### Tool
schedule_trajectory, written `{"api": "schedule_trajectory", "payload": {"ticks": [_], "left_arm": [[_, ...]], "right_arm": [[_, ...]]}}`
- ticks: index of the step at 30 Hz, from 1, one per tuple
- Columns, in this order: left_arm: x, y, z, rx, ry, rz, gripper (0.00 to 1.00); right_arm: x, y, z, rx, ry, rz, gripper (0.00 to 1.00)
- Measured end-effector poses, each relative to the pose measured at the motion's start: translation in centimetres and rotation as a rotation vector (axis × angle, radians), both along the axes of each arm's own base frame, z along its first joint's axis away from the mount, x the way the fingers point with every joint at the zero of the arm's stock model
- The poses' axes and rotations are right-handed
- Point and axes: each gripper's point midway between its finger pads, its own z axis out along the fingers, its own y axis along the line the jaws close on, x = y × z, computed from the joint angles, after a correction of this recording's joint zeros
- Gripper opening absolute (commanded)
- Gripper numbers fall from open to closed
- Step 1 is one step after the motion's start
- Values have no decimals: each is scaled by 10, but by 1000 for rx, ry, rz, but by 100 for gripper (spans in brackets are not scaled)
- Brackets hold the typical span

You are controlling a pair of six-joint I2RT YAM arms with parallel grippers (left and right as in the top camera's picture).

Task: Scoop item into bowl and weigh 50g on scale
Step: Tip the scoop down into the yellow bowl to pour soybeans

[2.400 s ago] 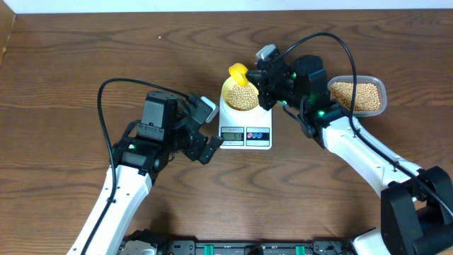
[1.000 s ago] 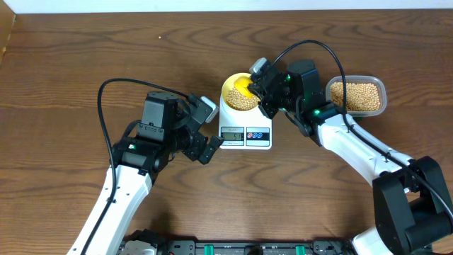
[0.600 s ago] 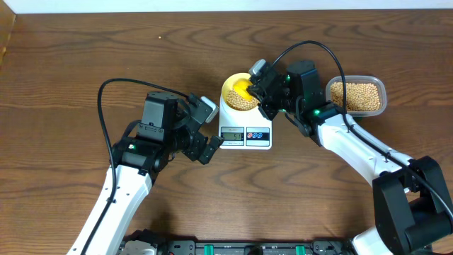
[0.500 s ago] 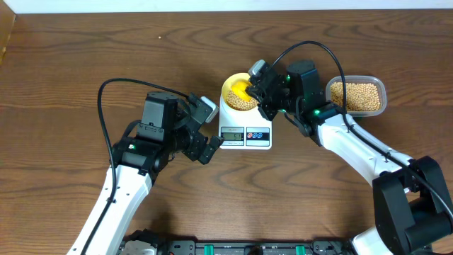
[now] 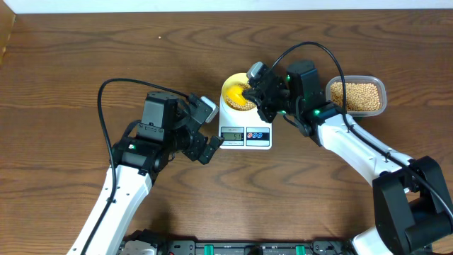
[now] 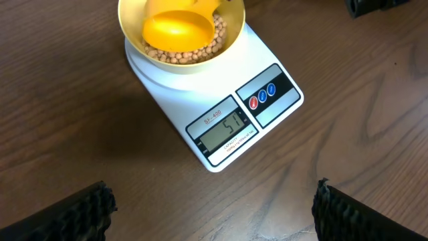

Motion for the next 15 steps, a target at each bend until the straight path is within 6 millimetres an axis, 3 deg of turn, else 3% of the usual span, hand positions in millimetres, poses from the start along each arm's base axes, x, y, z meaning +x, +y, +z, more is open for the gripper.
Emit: {"api": "schedule_trajectory", "payload": {"ticks": [15], "left_arm": [[0,0,0,0,0,0,97]], "right_arm": [[18,-16,-6,-100,-75,-90,1]]}}
